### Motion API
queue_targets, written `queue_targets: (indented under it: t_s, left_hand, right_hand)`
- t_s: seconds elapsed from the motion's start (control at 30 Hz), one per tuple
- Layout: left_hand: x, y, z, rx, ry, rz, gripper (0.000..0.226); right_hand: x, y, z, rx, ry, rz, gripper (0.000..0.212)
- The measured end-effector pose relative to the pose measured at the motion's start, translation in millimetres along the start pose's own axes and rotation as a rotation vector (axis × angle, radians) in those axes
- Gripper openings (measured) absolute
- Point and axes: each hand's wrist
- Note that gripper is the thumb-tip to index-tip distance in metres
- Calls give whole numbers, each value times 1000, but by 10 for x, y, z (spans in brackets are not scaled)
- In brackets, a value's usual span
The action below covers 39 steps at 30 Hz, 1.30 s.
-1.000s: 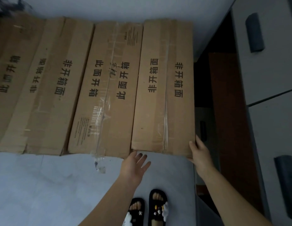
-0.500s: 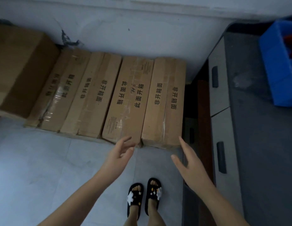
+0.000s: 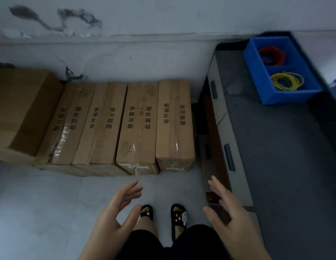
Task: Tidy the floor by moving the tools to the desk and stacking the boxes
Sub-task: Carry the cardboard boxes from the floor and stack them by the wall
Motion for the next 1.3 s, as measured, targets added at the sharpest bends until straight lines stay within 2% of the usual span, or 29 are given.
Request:
queue_targets:
  t_s: [0.17, 0.37, 0.43, 0.47, 0.53, 0.63, 0.7, 1.0, 1.3]
  left_hand:
    - [-66, 161, -156, 58, -19, -186, 46]
    - [-273, 482, -277, 186, -24, -548, 51]
    - [-330, 512, -345, 189, -12, -644, 39]
    - [-349, 500, -382, 189, -5, -702, 33]
    - [-371, 420, -410, 196, 20, -828, 36]
    - [-371, 240, -393, 274, 77, -1013, 40]
    - [-325, 91, -384, 336, 110, -1133, 45]
    - [-265, -1501, -476, 614, 192, -1678, 38]
    - [-1063, -3796, -1304, 820, 249, -2169, 44]
  right_hand:
    - [230, -418, -76, 137, 67, 219, 74]
    - [972, -1182, -153, 306, 109, 641, 83]
    - [1238, -1492, -174, 367, 127, 779, 88]
    - [1364, -1660, -193, 401, 138, 847, 83]
    - [1605, -2005, -255, 479, 199, 1002, 63]
    - [1885, -2460, -389, 565, 227, 1265, 66]
    - [2033, -2743, -444, 605, 261, 1433, 56]
    - [3054, -4384, -743, 903, 392, 1987, 56]
    - [4314, -6293, -1008, 1152, 427, 2447, 58]
Point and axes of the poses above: each hand's wrist, its own y-axis towards the middle knuckle, its own x-axis out of the palm, z = x × y, and after that the axes turned 14 degrees about z, right-handed
